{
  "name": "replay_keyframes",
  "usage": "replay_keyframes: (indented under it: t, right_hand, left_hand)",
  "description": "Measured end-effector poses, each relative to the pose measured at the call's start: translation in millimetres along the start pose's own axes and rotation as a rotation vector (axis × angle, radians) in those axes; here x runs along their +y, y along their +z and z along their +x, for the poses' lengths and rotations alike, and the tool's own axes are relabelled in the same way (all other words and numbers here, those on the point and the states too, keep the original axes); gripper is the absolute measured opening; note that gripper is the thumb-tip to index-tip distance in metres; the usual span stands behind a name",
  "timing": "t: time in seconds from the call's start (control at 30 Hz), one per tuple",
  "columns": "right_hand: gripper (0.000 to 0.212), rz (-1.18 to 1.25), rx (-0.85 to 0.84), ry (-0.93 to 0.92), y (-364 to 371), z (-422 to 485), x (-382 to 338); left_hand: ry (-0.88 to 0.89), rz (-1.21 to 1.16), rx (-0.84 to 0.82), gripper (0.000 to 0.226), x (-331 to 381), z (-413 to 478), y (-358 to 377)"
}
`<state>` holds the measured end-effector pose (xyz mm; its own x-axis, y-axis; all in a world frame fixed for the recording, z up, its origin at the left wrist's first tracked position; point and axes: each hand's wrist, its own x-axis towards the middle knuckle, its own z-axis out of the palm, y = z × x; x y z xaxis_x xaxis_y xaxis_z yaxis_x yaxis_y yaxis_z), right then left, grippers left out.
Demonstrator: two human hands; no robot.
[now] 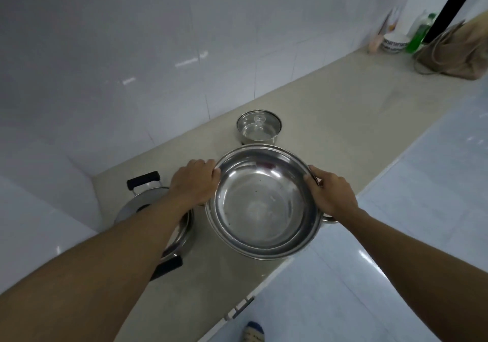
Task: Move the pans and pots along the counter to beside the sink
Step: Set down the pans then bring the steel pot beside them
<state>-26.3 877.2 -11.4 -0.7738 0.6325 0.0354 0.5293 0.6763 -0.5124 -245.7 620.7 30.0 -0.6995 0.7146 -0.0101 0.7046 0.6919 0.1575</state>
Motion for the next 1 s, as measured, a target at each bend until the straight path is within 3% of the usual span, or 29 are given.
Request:
replay_keyframes:
  t: [0.2, 0.47, 0.7, 1.0]
  right_hand:
    - [0.033, 0.005, -0.018, -0.157, -10, -15, -70]
    - [0.029, 0.035, -0.051, -0.436, 8, -91, -185]
    - [0.032, 0.066, -0.217, -0.696, 63, -190, -290]
    - [0.029, 0.036, -0.413, -0.890, 141, -306, -407]
  left_hand:
    - [-0.096, -0.021, 0.034, 0.045, -47, -74, -47]
    - [-0.324, -0.022, 0.124, 0.047, -115, -250, -84]
    - [-0.625, 0.001, 0.119, 0.053, -166, -440, -82]
    - [-0.956, -0.071, 0.093, 0.048, -208, -629, -77]
